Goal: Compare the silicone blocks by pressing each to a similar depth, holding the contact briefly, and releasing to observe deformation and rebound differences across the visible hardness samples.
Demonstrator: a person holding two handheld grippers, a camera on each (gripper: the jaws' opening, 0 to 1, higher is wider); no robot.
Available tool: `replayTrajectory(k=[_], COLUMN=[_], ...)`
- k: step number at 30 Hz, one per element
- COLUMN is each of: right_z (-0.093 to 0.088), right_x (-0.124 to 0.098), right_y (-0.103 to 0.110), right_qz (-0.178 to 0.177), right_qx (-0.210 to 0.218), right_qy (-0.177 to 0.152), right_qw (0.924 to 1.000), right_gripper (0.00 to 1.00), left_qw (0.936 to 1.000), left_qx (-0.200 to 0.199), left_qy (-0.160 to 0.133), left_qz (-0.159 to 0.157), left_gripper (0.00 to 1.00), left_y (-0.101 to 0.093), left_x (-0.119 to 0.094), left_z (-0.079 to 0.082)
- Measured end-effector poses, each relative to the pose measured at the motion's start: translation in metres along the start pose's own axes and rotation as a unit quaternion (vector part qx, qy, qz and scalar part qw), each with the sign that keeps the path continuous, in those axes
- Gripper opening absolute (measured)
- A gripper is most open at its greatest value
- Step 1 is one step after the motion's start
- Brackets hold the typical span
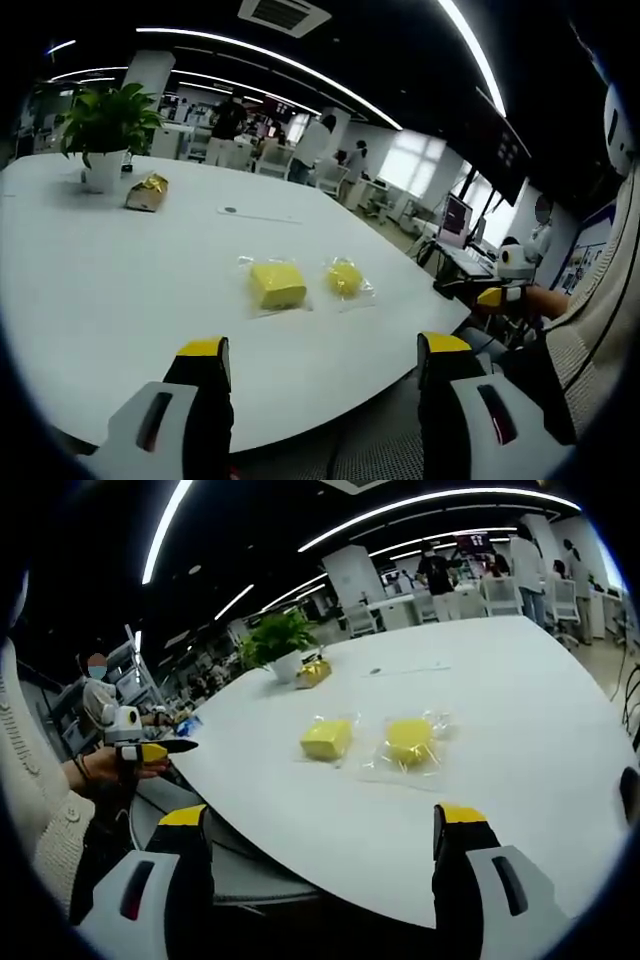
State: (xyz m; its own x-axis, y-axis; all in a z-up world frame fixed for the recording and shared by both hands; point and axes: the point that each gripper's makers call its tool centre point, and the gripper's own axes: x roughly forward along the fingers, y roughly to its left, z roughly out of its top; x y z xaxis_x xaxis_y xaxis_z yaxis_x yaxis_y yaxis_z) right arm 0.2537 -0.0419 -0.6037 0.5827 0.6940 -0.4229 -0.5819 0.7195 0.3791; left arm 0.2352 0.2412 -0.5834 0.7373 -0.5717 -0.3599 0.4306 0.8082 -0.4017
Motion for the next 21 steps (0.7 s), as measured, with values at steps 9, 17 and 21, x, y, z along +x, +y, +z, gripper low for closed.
replayTrajectory(k=[9, 17, 21], right_z=[0.009, 0.016, 0.016], right_x=[0.0, 0.003, 0.005], right_y=[0.001, -0.001, -0.001], right_qz=[0.002, 0.006, 0.005], right_qx=[0.002, 0.005, 0.001], right_qy=[-0.012, -0.016, -0.014], right_qw=[0.9999, 0.9998, 0.9999], right_gripper=[0.85, 0.86, 0.85], left_qw=[1.0, 1.0, 0.9999], left_qx=[0.0, 0.001, -0.002], left_qy=[0.004, 0.002, 0.006], left_qz=[-0.004, -0.005, -0.009], left_gripper=[0.76, 0.77, 0.79], left_y=[0.0, 0.001, 0.0], left_x=[0.001, 0.002, 0.003], left_z=[0.0, 0.002, 0.0])
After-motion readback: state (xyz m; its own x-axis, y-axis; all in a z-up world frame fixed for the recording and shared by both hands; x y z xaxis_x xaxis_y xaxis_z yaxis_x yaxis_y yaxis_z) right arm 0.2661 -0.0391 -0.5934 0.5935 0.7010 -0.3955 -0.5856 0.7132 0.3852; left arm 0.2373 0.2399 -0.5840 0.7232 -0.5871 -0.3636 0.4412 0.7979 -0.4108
